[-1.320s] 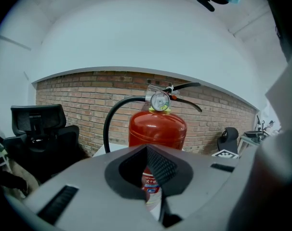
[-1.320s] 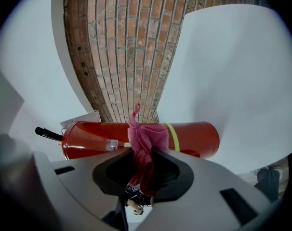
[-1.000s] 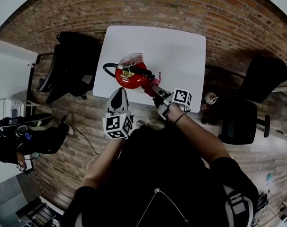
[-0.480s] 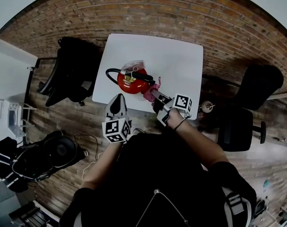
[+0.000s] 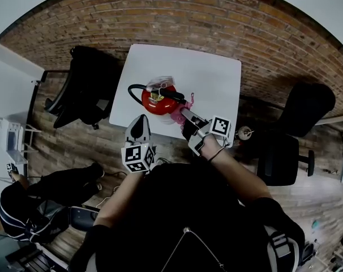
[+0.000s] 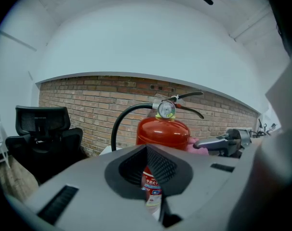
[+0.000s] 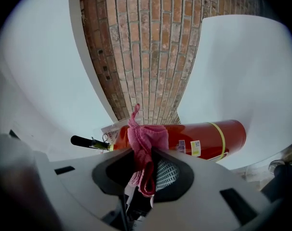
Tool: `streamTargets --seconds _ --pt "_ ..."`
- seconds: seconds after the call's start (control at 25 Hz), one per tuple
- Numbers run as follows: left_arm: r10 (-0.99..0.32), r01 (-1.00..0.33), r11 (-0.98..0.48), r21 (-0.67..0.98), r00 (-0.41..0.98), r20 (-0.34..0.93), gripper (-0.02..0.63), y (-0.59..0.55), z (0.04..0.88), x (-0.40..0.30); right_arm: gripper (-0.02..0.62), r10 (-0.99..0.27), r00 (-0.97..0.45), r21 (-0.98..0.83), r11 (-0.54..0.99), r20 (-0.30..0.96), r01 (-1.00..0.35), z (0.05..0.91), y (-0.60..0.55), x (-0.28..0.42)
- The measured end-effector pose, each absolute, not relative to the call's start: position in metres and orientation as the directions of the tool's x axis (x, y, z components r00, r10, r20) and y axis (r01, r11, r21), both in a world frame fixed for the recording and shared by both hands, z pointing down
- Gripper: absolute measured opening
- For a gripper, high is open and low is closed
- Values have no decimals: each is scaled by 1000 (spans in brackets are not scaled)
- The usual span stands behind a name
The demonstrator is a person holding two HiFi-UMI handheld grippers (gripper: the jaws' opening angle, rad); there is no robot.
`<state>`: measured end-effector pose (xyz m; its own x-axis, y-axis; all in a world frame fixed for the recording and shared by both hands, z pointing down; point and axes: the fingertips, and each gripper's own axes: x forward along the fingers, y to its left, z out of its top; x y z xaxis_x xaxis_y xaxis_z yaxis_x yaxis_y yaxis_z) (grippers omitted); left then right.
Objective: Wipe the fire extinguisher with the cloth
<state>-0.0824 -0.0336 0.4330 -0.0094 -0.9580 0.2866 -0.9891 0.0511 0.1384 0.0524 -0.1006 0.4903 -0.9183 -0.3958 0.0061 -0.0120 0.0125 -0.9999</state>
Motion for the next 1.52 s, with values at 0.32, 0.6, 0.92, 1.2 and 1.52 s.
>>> streamTargets --seconds 0.32,0.6,0.92,1.2,1.52 --pt "-961 -989 38 140 2 277 29 -31 430 -83 101 -408 -912 -998 51 -52 34 454 -99 54" --pt "-962 -992 18 124 17 274 29 -29 429 -82 101 -423 -896 -991 68 -133 114 432 -98 55" --pt "-961 -991 65 121 -29 275 31 -31 430 -85 101 -400 -870 -958 98 -287 271 414 -100 62" --pt "-954 -982 151 111 -116 275 29 -41 435 -90 101 -359 -885 -954 79 -297 288 435 -102 81" --pt "-960 -993 -12 120 45 278 31 -43 443 -102 101 -521 -825 -975 142 -219 169 479 -97 93"
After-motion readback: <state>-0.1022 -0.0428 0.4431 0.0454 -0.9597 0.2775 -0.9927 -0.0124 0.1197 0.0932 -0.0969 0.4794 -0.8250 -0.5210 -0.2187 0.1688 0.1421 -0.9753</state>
